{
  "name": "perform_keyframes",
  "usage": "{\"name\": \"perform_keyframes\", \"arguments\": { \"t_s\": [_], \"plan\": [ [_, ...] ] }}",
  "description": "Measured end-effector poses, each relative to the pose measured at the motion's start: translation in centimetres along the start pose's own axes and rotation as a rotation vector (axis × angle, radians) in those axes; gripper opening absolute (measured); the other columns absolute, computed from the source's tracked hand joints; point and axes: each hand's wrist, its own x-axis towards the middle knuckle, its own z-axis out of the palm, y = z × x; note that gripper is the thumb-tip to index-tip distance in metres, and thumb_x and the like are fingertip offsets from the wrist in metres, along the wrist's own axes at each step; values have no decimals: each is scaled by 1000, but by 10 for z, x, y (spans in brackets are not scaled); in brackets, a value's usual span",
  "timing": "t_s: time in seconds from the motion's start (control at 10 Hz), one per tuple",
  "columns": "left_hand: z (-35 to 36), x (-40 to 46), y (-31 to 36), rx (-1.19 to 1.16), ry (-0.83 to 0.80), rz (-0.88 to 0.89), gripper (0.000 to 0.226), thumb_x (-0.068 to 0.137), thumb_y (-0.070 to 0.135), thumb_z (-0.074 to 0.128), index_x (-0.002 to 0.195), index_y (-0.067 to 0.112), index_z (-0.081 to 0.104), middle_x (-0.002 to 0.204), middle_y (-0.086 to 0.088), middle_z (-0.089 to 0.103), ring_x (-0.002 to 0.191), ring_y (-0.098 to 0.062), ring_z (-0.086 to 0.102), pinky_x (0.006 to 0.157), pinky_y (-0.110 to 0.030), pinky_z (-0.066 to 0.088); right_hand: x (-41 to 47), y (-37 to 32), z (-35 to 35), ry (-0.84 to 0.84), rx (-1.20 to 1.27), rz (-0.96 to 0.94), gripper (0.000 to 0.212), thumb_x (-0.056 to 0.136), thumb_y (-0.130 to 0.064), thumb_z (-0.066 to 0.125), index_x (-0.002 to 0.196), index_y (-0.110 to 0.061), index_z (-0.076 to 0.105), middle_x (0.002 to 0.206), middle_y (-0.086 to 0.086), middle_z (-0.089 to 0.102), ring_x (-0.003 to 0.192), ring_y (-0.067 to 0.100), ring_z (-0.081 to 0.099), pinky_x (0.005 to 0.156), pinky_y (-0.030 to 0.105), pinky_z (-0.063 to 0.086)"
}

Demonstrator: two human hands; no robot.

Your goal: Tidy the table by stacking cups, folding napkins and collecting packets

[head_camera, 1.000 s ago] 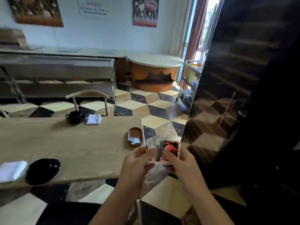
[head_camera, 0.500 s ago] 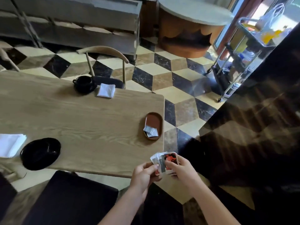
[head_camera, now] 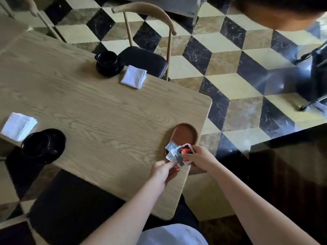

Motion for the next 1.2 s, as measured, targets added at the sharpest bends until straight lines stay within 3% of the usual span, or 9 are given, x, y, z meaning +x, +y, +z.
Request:
{"name": "perform_keyframes", "arguments": {
  "t_s": [0.1, 0.2, 0.3, 0.5, 0.8, 0.9, 1.0, 1.1, 1.2],
  "plan": [
    [37, 29, 17, -94, 57, -54, 1, 93, 2, 63, 93, 3, 63, 77, -15, 68, 68, -23, 67, 76, -34, 62, 58, -10, -21, -45, -220, -41, 22, 86, -32, 71, 86, -10, 64, 73, -1, 63, 62, 15, 56, 50, 26, 38],
    [59, 50, 30, -87, 161, -100, 4, 93, -6, 60, 94, -2, 60, 66, -14, 65, 42, -16, 63, 48, -25, 58, 97, -17, -33, -102, -398, -72, 25, 89, -34, 69, 84, -16, 52, 77, -2, 57, 65, 15, 51, 50, 29, 34],
    [73, 65, 41, -29, 252, -106, 7, 89, -8, 64, 95, -10, 61, 69, -22, 63, 45, -24, 60, 41, -29, 55, 122, -19, -41, -142, -488, -99, 24, 92, -34, 67, 98, -21, 47, 82, -4, 54, 65, 10, 48, 48, 27, 32],
    [82, 84, 43, 102, 313, -158, 18, 89, 8, 72, 87, -8, 65, 58, -20, 64, 32, -20, 58, 33, -23, 47, 136, -20, -41, -122, -596, -196, 14, 96, -30, 61, 99, -17, 56, 88, 2, 59, 75, 25, 56, 57, 30, 39],
    [82, 80, 39, 304, 381, -134, 19, 77, 18, 76, 78, 2, 67, 49, -7, 64, 32, -20, 54, 32, -15, 31, 126, -16, -45, 9, -719, -237, 45, 95, -46, 61, 118, -8, 54, 116, 9, 51, 96, 35, 64, 65, 36, 45],
    [84, 70, 39, 512, 421, 23, 18, 78, 23, 71, 69, 11, 61, 58, -10, 69, 46, -28, 64, 42, -30, 48, 118, -13, -47, 55, -690, -222, 49, 95, -49, 60, 121, -8, 53, 118, 9, 50, 95, 34, 64, 62, 35, 43],
    [78, 56, 35, 1110, 467, 437, 9, 81, 26, 63, 84, 18, 63, 91, -8, 68, 81, -33, 65, 68, -38, 52, 105, -7, -47, 141, -631, -198, 48, 95, -51, 59, 120, -10, 51, 118, 8, 50, 91, 33, 65, 60, 34, 41],
    [70, 43, 37, 1347, 267, 635, 26, 87, 16, 57, 113, 12, 60, 115, -13, 51, 98, -37, 59, 85, -45, 50, 83, -4, -43, 206, -558, -130, 43, 96, -49, 56, 118, -12, 49, 122, 10, 51, 95, 37, 66, 63, 36, 44],
    [52, 28, 45, 1460, 229, 708, 17, 88, 21, 52, 103, 14, 57, 113, -11, 47, 99, -35, 55, 86, -43, 47, 60, 2, -31, 243, -425, -41, 39, 97, -43, 50, 123, -14, 51, 125, 11, 51, 102, 38, 64, 75, 41, 52]
  ]
}}
